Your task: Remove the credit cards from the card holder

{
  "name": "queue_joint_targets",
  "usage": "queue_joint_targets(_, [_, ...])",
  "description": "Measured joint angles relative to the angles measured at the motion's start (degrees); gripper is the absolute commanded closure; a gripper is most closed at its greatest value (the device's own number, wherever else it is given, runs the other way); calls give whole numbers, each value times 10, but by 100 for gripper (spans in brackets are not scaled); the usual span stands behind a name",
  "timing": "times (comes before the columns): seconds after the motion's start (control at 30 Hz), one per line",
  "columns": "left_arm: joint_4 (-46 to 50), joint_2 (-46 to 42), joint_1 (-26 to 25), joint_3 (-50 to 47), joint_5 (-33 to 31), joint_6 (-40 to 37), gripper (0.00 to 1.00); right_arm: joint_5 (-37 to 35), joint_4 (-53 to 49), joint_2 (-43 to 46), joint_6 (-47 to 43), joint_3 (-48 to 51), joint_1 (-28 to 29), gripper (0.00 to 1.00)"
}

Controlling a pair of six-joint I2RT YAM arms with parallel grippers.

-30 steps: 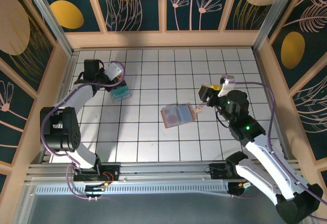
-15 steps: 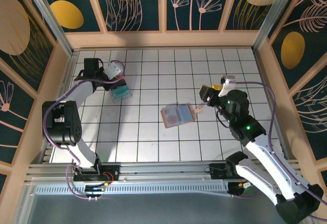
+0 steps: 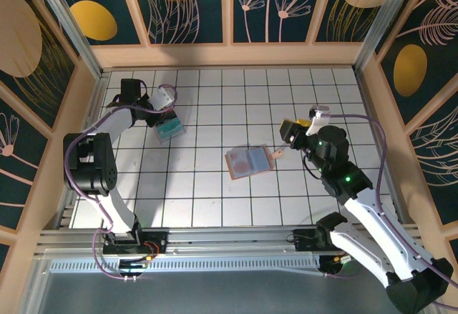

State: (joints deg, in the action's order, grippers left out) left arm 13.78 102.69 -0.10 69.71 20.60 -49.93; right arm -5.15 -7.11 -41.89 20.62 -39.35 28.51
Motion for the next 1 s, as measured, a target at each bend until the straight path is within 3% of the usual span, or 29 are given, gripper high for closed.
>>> queue_joint_targets(0.77, [74,33,3,44,71,-23,100,0,9,-5,8,0,0,49])
queue_joint_targets(1.0, [81,33,-20,47,75,-23,100,0,9,-8,8,0,0,49])
